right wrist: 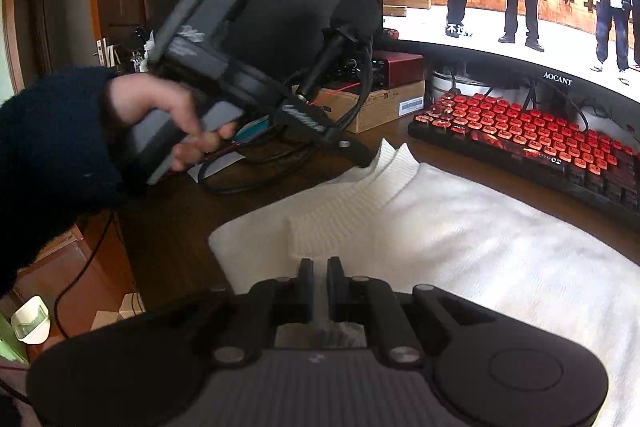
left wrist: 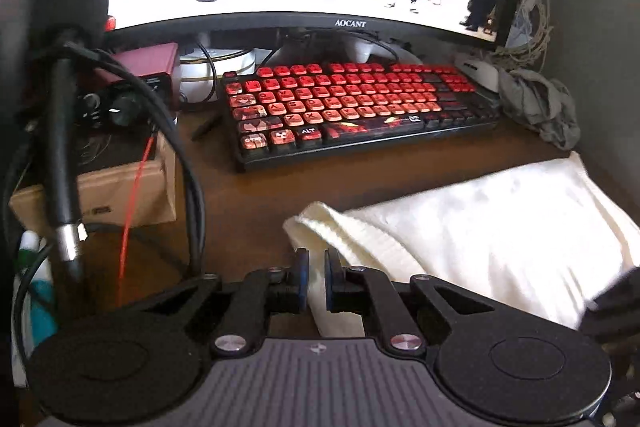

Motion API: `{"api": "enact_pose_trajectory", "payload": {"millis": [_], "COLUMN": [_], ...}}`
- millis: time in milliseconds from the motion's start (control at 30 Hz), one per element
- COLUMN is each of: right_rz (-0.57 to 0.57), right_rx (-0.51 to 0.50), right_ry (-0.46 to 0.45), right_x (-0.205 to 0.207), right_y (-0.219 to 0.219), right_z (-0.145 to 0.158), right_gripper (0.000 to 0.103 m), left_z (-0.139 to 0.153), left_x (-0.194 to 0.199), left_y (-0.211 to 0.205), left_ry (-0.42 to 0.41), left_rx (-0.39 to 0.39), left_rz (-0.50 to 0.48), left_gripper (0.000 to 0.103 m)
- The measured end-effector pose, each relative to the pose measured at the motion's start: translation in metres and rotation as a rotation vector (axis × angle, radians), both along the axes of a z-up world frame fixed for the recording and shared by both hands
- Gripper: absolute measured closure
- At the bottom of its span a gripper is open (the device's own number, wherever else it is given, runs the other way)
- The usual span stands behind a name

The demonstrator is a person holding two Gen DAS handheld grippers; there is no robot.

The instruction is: Fold clothes

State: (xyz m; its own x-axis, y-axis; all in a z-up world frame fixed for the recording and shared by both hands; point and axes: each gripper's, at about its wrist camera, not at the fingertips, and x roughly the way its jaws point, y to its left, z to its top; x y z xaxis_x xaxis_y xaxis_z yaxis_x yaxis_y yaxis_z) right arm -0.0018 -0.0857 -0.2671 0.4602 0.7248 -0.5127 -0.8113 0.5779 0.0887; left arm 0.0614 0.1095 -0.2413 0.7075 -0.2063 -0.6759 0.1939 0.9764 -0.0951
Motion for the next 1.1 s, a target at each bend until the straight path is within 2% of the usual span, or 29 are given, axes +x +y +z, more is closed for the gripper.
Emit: {"api": "enact_pose_trajectory", "payload": {"millis": [233,433,533,600,633,700,767,867,900,1033,1100], "right_rz": [0.009,0.014,0.002,0.011,0.024,0.064,0.067,0.023,0.005,-0.009,0.006], "right_rx": [-0.001,0.001,-0.006,-0.023,-0.034,-0.061,-0.097,-0.128,-0.122,-0.042,-0.010], "right_ry": [-0.004,0.032,0.017,-0.026,-0.049,-0.093,-0.121,-0.146,-0.158,-0.145,-0.155], "right_x": [0.000,0.005,0.006,0.000,-0.004,-0.013,-0.016,-0.012,-0.011,-0.011,-0.016], "right_y": [-0.001,-0.003,-0.005,-0.001,0.003,0.015,0.027,0.034,0.033,0.013,0.004], "right_z": [0.000,0.004,0.012,0.016,0.017,0.017,0.014,0.008,0.007,0.020,0.032], "right_gripper": [0.095,0.095,0.095,0.094,0.085,0.077,0.077,0.084,0.099,0.100,0.100], "left_z": [-0.005,-0.008,-0.006,-0.004,-0.003,-0.002,-0.003,-0.009,-0.010,-0.011,-0.011], "left_x": [0.018,0.009,0.005,0.000,-0.003,-0.008,-0.011,-0.012,-0.014,-0.013,-0.011], "left_y": [-0.012,-0.011,-0.007,-0.005,-0.005,-0.004,-0.005,-0.008,-0.010,-0.010,-0.010], "left_ry": [-0.031,-0.088,-0.093,-0.098,-0.097,-0.089,-0.081,-0.055,-0.070,-0.075,-0.080], "left_rx": [0.114,0.139,0.105,0.085,0.085,0.079,0.057,0.059,0.066,0.069,0.077], "left_rz": [-0.020,-0.008,0.007,0.012,0.013,0.009,-0.002,-0.009,-0.009,-0.002,0.009], "left_gripper": [0.091,0.086,0.086,0.086,0.085,0.084,0.083,0.083,0.082,0.082,0.078]}}
